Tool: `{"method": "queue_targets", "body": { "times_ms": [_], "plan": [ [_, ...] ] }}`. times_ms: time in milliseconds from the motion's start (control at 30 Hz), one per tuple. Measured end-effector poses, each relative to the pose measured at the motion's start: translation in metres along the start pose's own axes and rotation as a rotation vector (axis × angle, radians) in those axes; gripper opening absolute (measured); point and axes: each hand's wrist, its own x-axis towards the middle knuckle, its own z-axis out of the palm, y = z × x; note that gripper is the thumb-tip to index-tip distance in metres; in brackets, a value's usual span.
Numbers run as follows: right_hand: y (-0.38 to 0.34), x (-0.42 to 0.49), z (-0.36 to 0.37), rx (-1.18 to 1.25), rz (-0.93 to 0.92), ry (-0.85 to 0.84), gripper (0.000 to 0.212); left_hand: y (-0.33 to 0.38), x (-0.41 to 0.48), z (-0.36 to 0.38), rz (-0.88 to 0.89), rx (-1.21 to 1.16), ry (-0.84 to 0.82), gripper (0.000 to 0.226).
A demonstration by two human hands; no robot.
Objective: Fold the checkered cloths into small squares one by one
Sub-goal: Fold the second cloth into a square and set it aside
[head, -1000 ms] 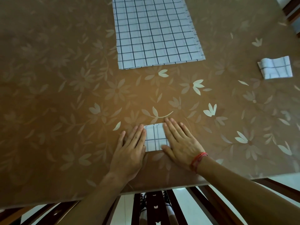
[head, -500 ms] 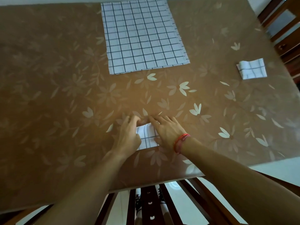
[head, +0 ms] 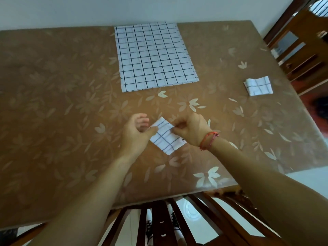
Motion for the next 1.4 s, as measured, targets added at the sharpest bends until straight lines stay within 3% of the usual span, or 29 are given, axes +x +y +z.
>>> {"method": "queue_targets", "body": {
  "times_ms": [33,167,400,500,600,867,1400],
  "plan": [
    [0.009,-0.003,-0.005,0.089,0.079,0.018,0.007,0.003,-0.002,0.001,-0.063,-0.038,0.018,0.043],
    [0.001,-0.037,-0.048,0.297,0.087,0.225,0.011,0.017,-0.018,0.022,-0.228,-0.167,-0.084,0.029],
    [0.039,-0.092,-0.094,0.5,0.198,0.329,0.014,0.053,-0.049,0.085,-0.209,-0.254,-0.218,0.01],
    [0.058,-0.114,-0.109,0.55,0.235,0.384,0.033,0.065,-0.057,0.114,-0.192,-0.245,-0.258,0.01],
    [0.078,-0.129,-0.121,0.541,0.277,0.394,0.012,0.068,-0.062,0.14,-0.178,-0.206,-0.297,0.013],
    [0.11,-0.126,-0.13,0.567,0.372,0.407,0.01,0.061,-0.059,0.176,-0.201,-0.141,-0.296,0.014],
    [0.185,-0.052,-0.088,0.468,0.526,0.278,0.014,0.002,-0.01,0.229,-0.325,0.07,-0.22,0.015]
  ]
}}
